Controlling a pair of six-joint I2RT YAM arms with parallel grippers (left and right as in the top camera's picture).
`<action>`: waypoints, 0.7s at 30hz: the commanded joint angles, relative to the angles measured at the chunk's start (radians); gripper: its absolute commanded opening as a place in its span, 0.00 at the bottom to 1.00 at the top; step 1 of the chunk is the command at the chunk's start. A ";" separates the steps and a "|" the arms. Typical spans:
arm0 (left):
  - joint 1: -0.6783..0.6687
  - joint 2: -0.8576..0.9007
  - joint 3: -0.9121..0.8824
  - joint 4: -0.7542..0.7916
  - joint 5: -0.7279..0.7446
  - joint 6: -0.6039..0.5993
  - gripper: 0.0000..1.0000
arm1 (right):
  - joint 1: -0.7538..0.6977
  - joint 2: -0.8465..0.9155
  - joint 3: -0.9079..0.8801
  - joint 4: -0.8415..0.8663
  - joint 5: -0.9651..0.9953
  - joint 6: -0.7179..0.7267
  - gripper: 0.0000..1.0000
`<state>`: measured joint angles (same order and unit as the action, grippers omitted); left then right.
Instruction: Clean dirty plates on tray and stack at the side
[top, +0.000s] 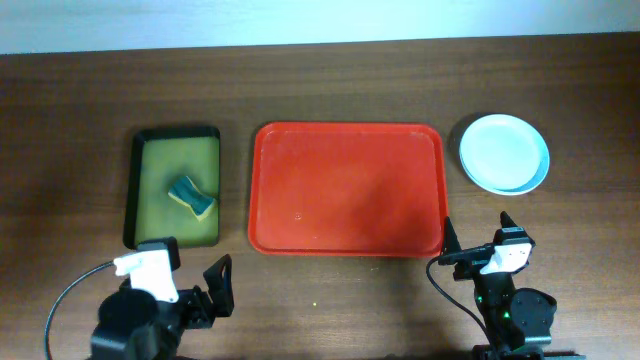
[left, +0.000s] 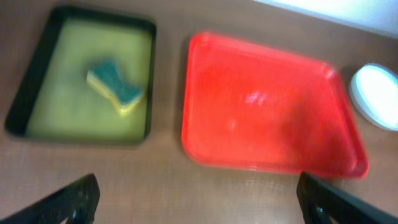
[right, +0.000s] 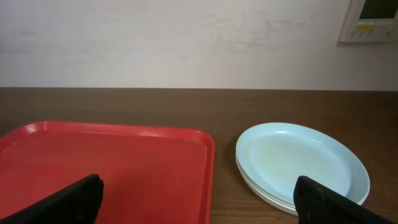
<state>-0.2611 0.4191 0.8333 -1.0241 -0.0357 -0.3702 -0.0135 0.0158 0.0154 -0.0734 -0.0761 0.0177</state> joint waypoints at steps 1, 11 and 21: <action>0.076 -0.116 -0.069 0.068 0.111 0.131 0.99 | -0.006 -0.013 -0.010 0.001 0.008 -0.007 0.99; 0.173 -0.311 -0.350 0.403 0.343 0.428 0.99 | -0.006 -0.013 -0.010 0.001 0.008 -0.007 0.99; 0.246 -0.414 -0.713 0.828 0.288 0.312 0.99 | -0.006 -0.013 -0.010 0.001 0.008 -0.007 0.99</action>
<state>-0.0227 0.0166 0.1848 -0.2516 0.2878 0.0238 -0.0135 0.0139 0.0151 -0.0734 -0.0757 0.0177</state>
